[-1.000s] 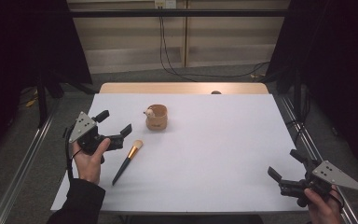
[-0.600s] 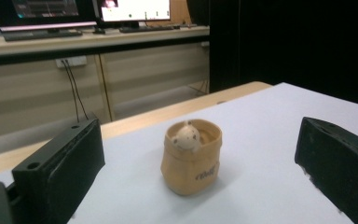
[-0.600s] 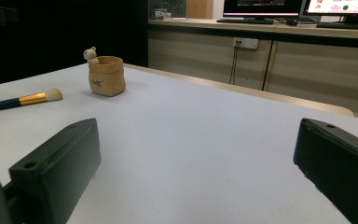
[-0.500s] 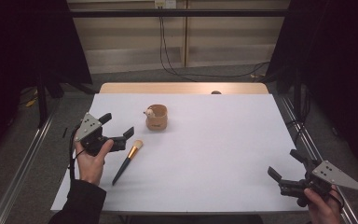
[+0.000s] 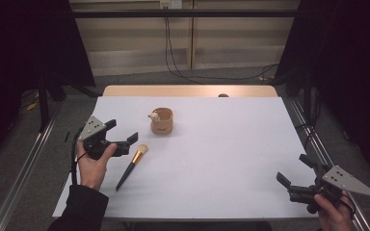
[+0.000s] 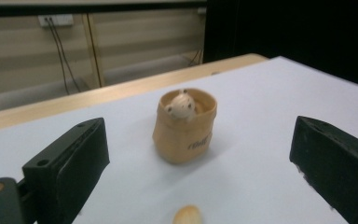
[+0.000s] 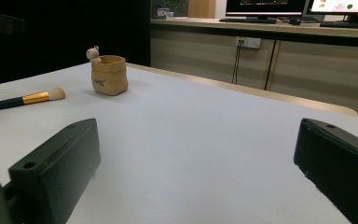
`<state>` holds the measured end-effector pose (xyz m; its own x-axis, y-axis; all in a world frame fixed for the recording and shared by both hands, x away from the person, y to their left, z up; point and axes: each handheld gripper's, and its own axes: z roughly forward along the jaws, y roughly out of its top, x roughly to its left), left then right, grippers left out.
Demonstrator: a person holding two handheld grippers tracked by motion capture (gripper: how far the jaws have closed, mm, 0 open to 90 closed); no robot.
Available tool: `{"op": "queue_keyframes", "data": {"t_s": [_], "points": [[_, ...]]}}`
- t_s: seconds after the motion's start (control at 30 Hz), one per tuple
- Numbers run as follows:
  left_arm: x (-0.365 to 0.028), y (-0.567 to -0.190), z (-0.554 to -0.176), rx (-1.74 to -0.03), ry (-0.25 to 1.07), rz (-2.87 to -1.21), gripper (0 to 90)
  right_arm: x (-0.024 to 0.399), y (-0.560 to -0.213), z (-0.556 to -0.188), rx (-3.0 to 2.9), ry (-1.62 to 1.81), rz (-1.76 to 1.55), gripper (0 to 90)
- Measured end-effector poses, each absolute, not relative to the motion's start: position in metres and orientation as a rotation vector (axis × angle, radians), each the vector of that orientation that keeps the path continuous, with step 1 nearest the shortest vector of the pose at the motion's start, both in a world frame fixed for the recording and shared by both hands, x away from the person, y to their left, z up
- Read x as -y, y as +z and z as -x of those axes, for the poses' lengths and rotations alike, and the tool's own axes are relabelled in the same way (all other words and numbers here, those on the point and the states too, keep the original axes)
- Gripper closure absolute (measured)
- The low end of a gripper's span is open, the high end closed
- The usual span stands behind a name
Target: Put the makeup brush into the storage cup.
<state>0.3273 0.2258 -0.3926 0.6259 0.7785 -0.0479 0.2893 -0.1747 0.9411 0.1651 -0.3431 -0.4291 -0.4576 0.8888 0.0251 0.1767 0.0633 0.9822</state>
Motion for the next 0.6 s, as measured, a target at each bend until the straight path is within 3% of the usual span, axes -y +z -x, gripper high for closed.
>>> {"op": "queue_keyframes", "data": {"t_s": [0.47, 0.6], "points": [[-0.2297, -0.3883, -0.3338, -0.983, 0.407, -1.835, 5.2, 0.3434, -0.4291, -0.1655, -1.714, 1.439, -1.056, 0.0], [-0.2296, -0.3867, -0.3344, -1.013, 0.417, -1.863, 5.7, 0.3432, -0.429, -0.1656, -1.715, 1.44, -1.052, 0.0]]}}
